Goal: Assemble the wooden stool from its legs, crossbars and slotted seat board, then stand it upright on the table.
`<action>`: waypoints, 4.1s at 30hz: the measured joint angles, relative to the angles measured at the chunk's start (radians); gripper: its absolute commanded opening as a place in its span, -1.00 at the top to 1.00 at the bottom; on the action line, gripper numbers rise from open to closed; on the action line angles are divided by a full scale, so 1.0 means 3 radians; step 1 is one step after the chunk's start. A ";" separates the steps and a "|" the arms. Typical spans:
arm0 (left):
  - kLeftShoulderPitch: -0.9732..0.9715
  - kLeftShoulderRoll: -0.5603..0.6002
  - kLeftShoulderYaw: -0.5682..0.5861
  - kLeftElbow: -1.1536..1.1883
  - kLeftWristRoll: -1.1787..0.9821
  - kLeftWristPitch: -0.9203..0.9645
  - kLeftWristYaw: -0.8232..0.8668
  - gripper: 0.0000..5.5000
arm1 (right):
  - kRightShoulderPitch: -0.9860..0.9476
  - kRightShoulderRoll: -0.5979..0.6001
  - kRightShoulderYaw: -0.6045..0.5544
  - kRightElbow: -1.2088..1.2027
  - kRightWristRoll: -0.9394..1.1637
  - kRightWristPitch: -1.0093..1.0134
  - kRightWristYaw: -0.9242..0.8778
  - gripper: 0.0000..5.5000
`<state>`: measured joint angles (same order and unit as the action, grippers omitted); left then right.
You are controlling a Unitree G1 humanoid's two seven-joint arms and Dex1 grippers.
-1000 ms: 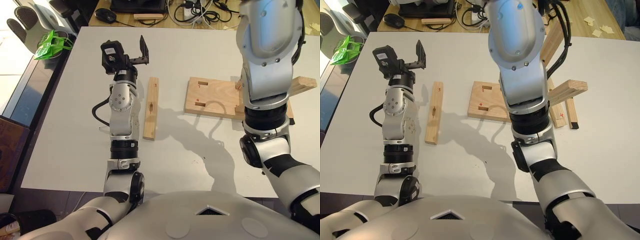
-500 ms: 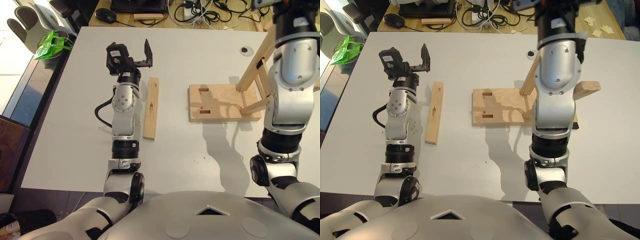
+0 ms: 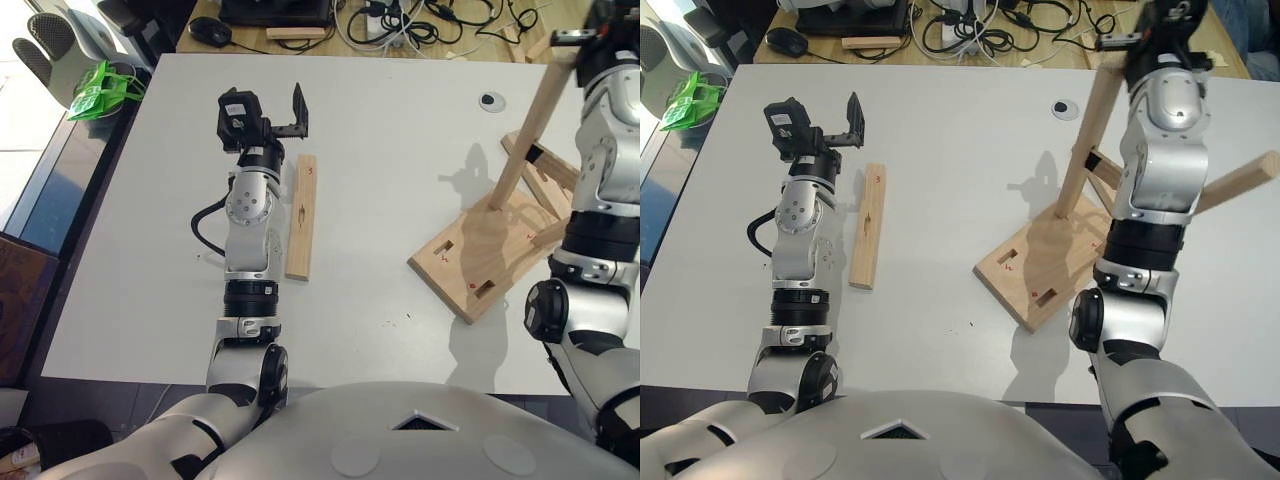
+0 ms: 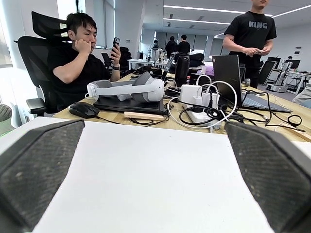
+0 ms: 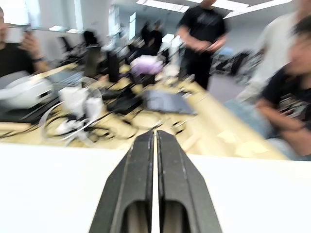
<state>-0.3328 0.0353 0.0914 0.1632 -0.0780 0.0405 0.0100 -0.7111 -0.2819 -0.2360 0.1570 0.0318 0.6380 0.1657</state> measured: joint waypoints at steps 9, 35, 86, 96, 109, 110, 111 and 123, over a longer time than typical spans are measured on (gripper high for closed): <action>-0.0002 0.0000 -0.0043 0.0009 0.0007 0.0002 -0.0001 -0.96 | -0.0493 0.0160 0.0087 0.0869 0.0609 0.0002 0.0729 0.96; 0.0029 -0.0067 -0.0033 -0.0022 0.0015 -0.0038 0.0036 -0.96 | -0.1461 -0.0587 -0.0139 0.0736 0.0252 -0.2611 0.0412 0.96; 0.0275 -0.0109 0.0096 -0.0349 -0.0097 -0.0067 0.0103 -0.96 | 0.2192 -0.1366 -0.0177 0.0991 0.0724 -0.0527 0.1414 0.07; 0.0300 -0.0109 0.0084 -0.0366 -0.0093 -0.0038 0.0087 -0.96 | 0.2209 -0.1494 -0.0074 0.0789 0.0790 -0.0084 0.1495 0.52; 0.0220 -0.0110 0.0109 -0.0221 -0.0097 -0.0088 0.0101 -0.96 | 0.2071 -0.1397 -0.0110 0.1068 0.0759 -0.0446 0.1178 0.52; 0.0206 -0.0111 0.0122 -0.0219 -0.0098 -0.0088 0.0114 -0.96 | 0.2043 -0.1325 -0.0161 0.1100 0.0753 -0.0544 0.1057 0.52; 0.0189 -0.0112 0.0139 -0.0218 -0.0103 -0.0088 0.0126 -0.96 | 0.2013 -0.1290 -0.0200 0.1124 0.0749 -0.0642 0.0967 0.52; -0.0548 -0.0079 0.0485 -0.0370 -0.0529 0.0184 0.0246 -0.96 | 0.1028 -0.1080 -0.0306 0.1294 0.0532 -0.1692 0.0264 0.53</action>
<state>-0.4972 0.0116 0.2369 0.0521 -0.2367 0.0957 0.0838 -0.4027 -0.6058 -0.3277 0.5452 0.1914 0.1305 0.2450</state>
